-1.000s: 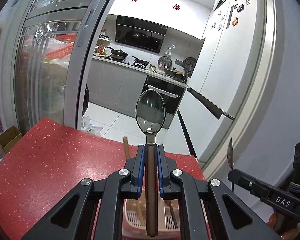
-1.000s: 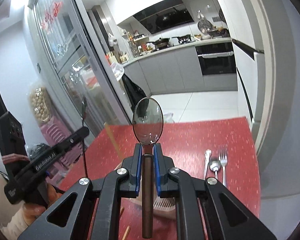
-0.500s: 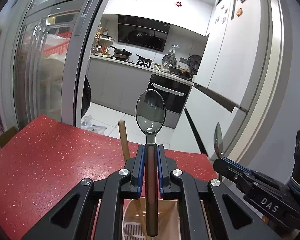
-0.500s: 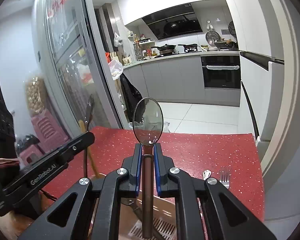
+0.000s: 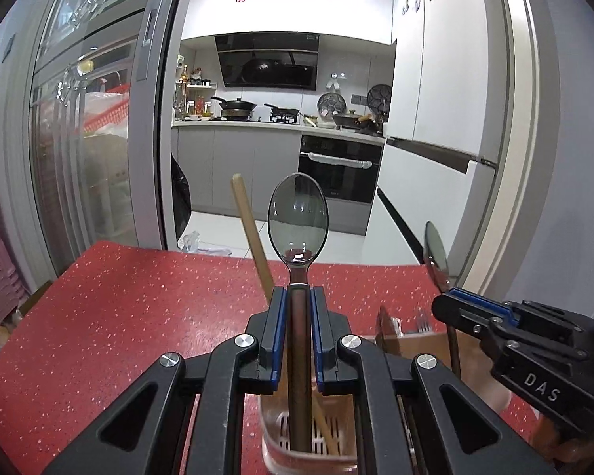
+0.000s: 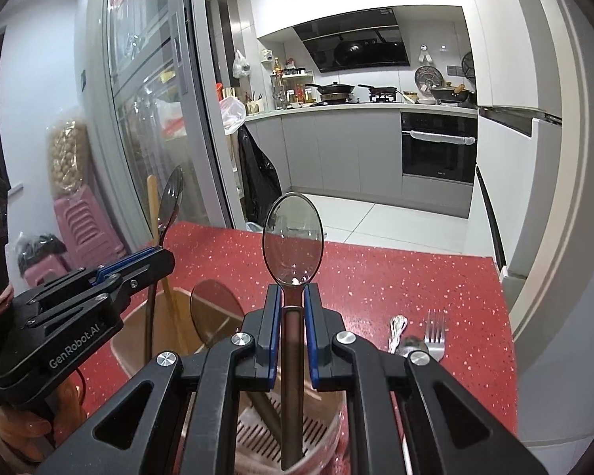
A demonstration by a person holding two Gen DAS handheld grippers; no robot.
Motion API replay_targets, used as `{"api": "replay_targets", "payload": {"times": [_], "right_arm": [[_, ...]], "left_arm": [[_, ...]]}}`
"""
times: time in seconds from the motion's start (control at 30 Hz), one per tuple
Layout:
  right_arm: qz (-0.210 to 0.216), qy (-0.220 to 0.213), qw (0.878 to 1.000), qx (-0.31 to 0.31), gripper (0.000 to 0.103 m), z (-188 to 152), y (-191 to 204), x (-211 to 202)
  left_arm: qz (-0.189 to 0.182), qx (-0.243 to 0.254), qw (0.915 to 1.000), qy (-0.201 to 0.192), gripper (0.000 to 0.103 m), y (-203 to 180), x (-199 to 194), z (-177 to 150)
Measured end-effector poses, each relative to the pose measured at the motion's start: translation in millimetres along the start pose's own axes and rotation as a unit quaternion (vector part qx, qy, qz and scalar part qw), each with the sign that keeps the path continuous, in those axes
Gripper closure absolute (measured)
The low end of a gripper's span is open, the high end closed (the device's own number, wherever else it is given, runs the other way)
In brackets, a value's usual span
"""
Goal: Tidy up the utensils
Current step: 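Lower both spoons into the holder and open both tools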
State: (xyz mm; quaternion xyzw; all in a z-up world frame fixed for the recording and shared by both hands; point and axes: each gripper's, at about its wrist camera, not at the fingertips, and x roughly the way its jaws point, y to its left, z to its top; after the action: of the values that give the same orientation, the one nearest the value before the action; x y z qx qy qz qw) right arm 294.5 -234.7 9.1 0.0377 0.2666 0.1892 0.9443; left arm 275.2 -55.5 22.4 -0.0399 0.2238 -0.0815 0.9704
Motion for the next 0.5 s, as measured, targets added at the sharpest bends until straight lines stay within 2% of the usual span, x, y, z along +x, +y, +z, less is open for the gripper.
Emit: {"api": "replay_targets", "payload": {"times": [0.5], "right_arm": [[0.008,0.041,0.999,-0.009,0.09,-9.7,9.4,-4.3]], "left_arm": [[0.019,-0.001,0.9991,0.038,0.067,6.7,-3.3,-12.4]]}}
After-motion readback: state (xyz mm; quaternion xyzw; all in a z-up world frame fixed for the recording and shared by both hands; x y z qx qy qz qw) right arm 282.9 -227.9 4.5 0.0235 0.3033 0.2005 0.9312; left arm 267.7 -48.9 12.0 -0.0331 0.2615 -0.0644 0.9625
